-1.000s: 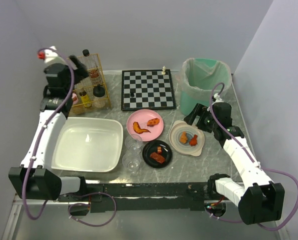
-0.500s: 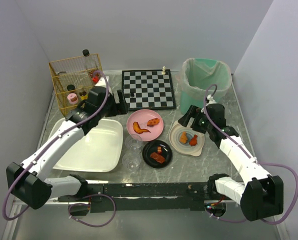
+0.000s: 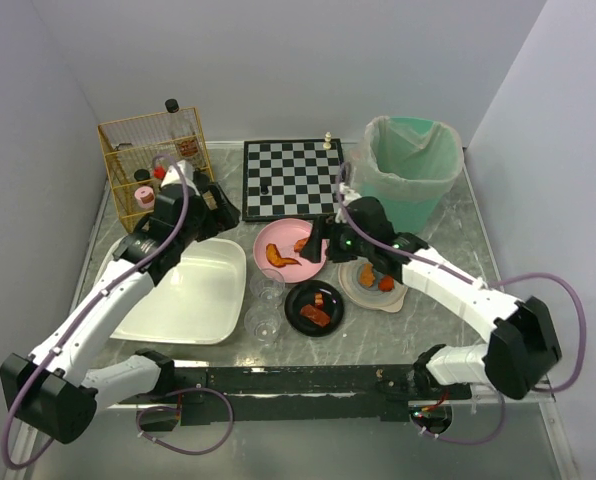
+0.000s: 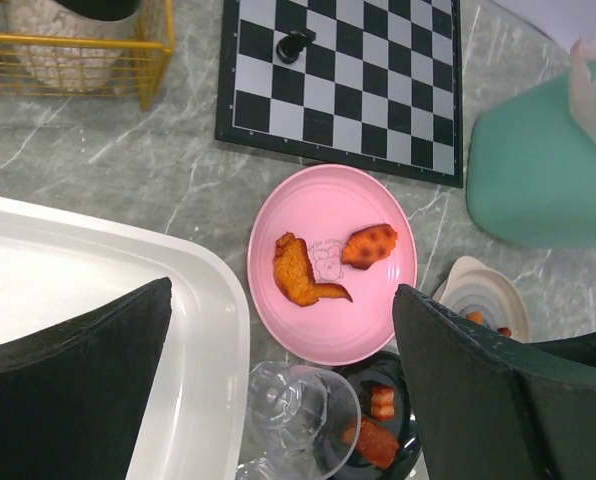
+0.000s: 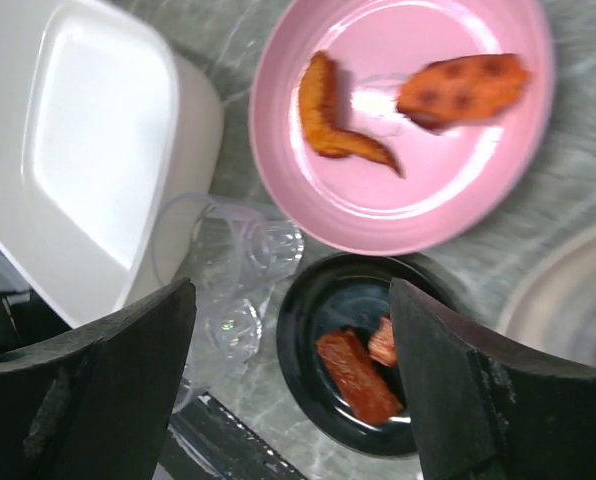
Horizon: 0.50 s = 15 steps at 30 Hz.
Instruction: Clear the kitchen counter
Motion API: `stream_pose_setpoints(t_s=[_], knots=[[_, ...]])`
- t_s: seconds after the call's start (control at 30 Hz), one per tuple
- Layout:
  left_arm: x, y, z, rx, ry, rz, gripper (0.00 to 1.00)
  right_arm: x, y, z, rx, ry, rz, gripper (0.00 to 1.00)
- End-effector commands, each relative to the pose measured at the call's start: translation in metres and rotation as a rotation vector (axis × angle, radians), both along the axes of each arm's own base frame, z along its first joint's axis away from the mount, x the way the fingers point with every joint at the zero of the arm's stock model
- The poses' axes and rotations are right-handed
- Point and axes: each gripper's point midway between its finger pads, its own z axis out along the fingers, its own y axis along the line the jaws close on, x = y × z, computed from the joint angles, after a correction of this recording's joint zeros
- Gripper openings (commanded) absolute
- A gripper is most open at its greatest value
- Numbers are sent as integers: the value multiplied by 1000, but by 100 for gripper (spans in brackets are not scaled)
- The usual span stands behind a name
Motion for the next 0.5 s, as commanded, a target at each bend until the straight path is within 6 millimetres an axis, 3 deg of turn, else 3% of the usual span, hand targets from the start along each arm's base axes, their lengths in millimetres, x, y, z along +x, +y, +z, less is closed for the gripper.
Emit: stream_pose_setpoints(t_s=[0.0, 0.23, 0.47], knots=[[4, 1, 22, -133, -81, -5, 95, -1, 26, 3, -33, 5, 57, 80], [4, 7, 12, -158, -80, -9, 93, -24, 56, -17, -100, 64, 177, 77], [3, 8, 10, -167, -83, -9, 93, -21, 68, -39, -160, 88, 167, 71]])
